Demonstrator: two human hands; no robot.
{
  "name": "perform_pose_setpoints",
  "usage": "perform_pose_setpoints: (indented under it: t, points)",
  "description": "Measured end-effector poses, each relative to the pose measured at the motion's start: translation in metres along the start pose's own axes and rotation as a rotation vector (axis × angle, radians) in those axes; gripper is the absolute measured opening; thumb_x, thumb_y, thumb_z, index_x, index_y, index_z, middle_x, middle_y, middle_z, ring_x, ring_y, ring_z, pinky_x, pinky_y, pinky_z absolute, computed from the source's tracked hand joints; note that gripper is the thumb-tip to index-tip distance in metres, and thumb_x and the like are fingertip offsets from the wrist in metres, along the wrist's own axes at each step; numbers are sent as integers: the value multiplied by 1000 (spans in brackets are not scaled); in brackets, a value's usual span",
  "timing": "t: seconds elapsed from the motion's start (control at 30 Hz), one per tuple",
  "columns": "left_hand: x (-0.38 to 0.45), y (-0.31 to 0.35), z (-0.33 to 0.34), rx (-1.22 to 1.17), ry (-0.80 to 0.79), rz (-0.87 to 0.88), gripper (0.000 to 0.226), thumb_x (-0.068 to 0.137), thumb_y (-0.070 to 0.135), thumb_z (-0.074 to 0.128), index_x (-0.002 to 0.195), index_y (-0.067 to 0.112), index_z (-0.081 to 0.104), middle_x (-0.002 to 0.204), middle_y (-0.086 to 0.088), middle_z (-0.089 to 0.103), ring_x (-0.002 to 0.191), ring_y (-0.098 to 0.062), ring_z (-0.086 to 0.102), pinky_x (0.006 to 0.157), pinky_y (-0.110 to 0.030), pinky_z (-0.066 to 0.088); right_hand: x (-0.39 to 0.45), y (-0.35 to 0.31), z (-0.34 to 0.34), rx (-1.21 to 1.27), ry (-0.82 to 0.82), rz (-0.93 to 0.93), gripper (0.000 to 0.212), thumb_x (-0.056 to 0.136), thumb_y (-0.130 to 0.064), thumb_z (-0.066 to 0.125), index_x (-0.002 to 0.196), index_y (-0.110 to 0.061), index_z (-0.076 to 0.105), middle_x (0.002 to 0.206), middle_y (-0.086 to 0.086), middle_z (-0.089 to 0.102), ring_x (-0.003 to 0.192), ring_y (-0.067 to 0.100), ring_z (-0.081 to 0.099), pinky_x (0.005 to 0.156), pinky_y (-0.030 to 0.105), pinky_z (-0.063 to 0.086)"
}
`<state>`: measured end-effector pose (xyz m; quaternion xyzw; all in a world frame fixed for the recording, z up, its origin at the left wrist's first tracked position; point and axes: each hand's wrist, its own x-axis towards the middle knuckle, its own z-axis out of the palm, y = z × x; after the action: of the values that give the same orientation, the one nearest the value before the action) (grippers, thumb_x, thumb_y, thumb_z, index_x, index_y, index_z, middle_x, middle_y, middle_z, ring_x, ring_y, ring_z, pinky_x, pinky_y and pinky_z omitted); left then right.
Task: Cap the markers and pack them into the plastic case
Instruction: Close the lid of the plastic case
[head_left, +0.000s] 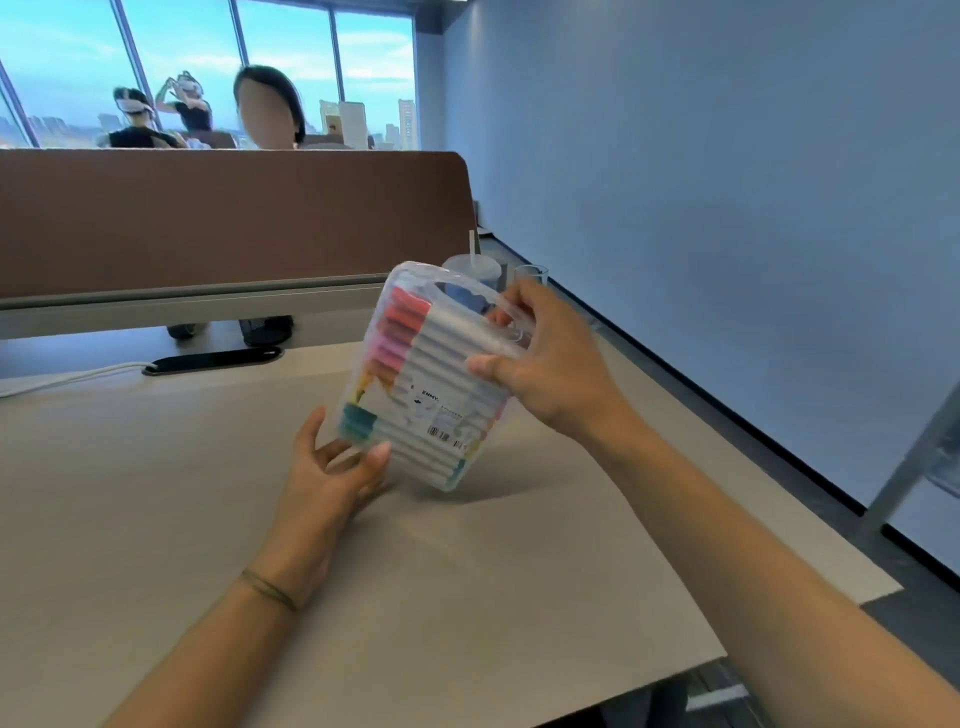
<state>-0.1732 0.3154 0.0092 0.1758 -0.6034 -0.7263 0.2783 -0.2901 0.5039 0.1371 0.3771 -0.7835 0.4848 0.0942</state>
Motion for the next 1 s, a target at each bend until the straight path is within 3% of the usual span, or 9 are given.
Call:
perform_pose_setpoints:
  t: [0.1, 0.2, 0.33, 0.5, 0.67, 0.77, 0.9, 1.0]
  points:
    - [-6, 1, 32, -103, -121, -25, 40, 90, 12, 65, 130, 15, 57, 123, -16, 69, 102, -30, 72, 80, -37, 63, -23, 6, -22, 126, 124, 56, 40, 78, -18, 86, 88, -26, 48, 94, -10, 61, 83, 7, 62, 67, 23, 55]
    - [-13, 1, 63, -69, -148, 47, 22, 94, 7, 62, 112, 19, 65, 111, -7, 75, 95, -22, 73, 71, -26, 62, -53, 14, -48, 211, 237, 81, 39, 79, -12, 84, 93, -24, 49, 96, -4, 60, 80, 3, 62, 61, 14, 50]
    - [-26, 2, 110, -1, -213, 154, 29, 92, 6, 66, 117, 20, 63, 110, -4, 75, 102, -23, 72, 79, -33, 62, -94, 19, -97, 158, 318, 97, 59, 79, -5, 82, 122, -30, 51, 101, -13, 61, 88, -4, 63, 70, 12, 52]
    - [-50, 13, 196, 7, -324, 225, 49, 92, 8, 66, 135, 14, 43, 108, -2, 71, 99, -17, 72, 87, -38, 59, -144, 37, -171, -149, 430, 162, 55, 80, -23, 82, 127, -38, 57, 97, -13, 68, 91, 6, 65, 80, 36, 59]
    - [-80, 11, 293, 36, -460, 271, 47, 89, 12, 73, 126, 21, 45, 106, -7, 73, 93, -18, 73, 84, -42, 61, -202, 56, -255, -522, 613, 265, 76, 82, -45, 80, 148, -39, 44, 96, -12, 63, 87, 7, 61, 75, 30, 52]
    - [-107, 7, 352, 31, -561, 303, 46, 88, 14, 74, 124, 19, 46, 101, -4, 74, 90, -21, 73, 82, -47, 61, -244, 61, -300, -643, 684, 364, 73, 87, -43, 77, 150, -36, 41, 92, -9, 62, 80, 7, 58, 71, 30, 50]
    - [-147, -2, 427, 36, -699, 342, 45, 87, 20, 76, 121, 24, 47, 94, 3, 74, 86, -21, 72, 80, -48, 61, -296, 64, -352, -692, 793, 471, 57, 89, -34, 77, 140, -32, 51, 87, -10, 63, 79, 2, 59, 63, 16, 41]
    - [-174, -12, 477, 46, -792, 361, 47, 87, 25, 76, 121, 29, 45, 98, 4, 75, 87, -14, 73, 80, -46, 61, -331, 74, -380, -642, 964, 547, 59, 86, -31, 81, 134, -30, 48, 91, -11, 66, 84, 7, 63, 71, 25, 48]
